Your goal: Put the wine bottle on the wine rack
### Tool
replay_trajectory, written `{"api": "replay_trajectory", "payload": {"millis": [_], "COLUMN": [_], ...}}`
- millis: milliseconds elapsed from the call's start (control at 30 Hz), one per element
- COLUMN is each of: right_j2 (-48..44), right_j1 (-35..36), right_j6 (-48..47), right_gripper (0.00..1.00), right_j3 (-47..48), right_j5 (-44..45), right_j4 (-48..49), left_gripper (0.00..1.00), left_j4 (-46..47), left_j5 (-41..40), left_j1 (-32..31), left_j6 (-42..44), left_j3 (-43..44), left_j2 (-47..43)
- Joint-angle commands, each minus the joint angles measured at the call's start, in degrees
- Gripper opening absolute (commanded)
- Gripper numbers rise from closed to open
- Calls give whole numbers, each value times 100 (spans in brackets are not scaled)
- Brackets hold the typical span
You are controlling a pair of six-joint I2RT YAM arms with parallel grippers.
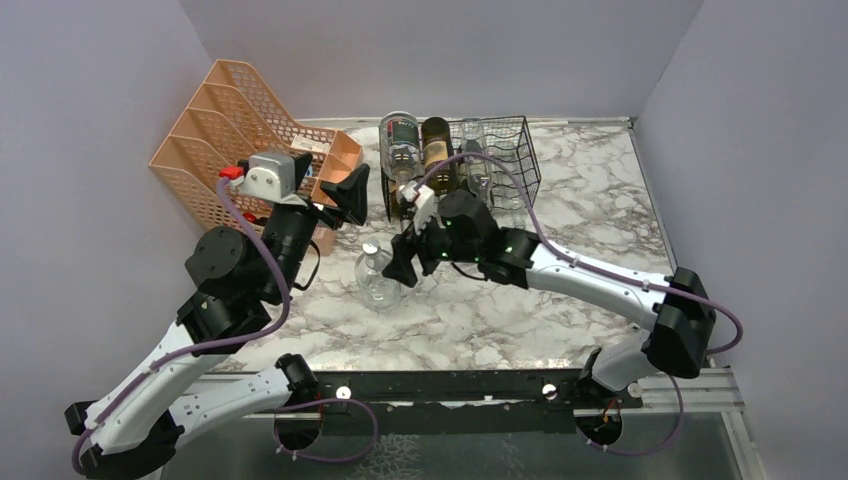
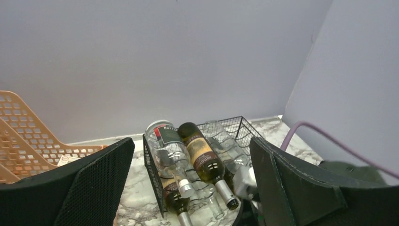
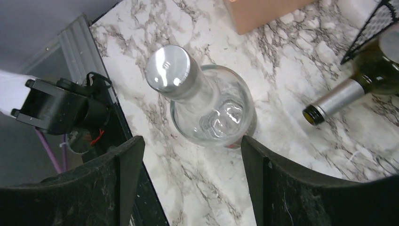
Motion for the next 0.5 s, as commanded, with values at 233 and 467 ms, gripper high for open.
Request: {"api": "replay_trajectory", "payload": {"millis": [233,467], "right_j2": [946,1338], "right_j1": [577,762], "right_j6": [-489,-775], "right_gripper": [74,58], "right_j3": [1218,1491], "right_j5": [1082,1368], "right_j4": [-30,19], "left_gripper": [99,99], "left_j4": [257,260], "left_j5": [-317,-265], "left_j1": [13,15], "left_j6": [-123,-215], "left_j3": [-142,-160], "left_j2": [-198,-140]}}
